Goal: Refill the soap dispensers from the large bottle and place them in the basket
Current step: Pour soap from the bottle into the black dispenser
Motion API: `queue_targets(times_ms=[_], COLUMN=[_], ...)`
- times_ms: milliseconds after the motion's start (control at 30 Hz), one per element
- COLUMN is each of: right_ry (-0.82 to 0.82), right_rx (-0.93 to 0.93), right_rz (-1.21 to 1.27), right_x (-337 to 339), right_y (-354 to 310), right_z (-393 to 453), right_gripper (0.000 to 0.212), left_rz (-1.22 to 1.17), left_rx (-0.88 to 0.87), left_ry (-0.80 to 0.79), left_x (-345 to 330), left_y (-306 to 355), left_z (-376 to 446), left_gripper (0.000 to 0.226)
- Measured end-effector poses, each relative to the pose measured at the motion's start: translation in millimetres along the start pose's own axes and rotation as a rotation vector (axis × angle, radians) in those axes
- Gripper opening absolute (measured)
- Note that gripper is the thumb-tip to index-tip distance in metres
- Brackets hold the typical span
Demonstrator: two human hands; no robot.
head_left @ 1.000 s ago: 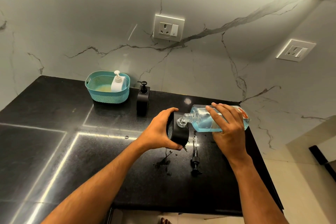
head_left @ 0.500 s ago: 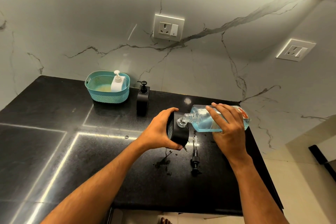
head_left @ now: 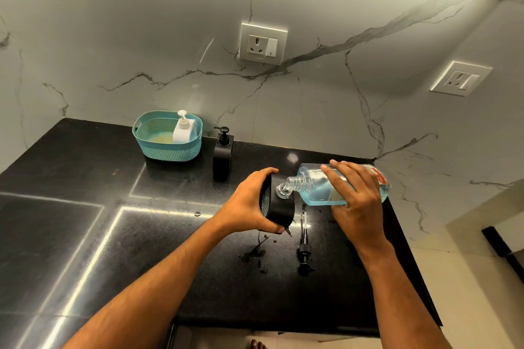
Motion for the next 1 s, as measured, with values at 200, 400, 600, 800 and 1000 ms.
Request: queue_targets(times_ms=[200,400,600,800,1000], right_ry=[0.002,-0.003,-0.030,-0.047,-0.081], right_rx=[-0.002,-0.020,-0.055,-0.090,-0.187], right_rz=[0.011,0.035,0.052,0.103,0.214], right_x=[0,0,-4,-8,-11], right_y=[0,0,1,-1,-3], right_z=[0,0,-1,-4,-5], right_gripper=[0.074,0.075,0.080,0.082,0.077], left_rz=[0.004,-0.020,-0.040,-0.045,-0.071], left_rx=[0.000,0.004,0.004,-0.006,-0.008], left_ry=[0.002,0.004,0.016,0.035,0.060], left_x=[0,-2,-2,-1,3], left_y=[-1,-2,-5,-5,-4], left_z=[1,3,3,4,5], left_gripper=[0.124,0.125,0.124,0.122,0.120])
Point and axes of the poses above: each hand's wrist, its own z-axis towards the middle knuckle, its own x-axis out of the back of the hand, y = z × x, the point moved 5 cm from there along z, towards the middle knuckle, and after that the axes turned 10 degrees about -x, right-handed, at the moved point
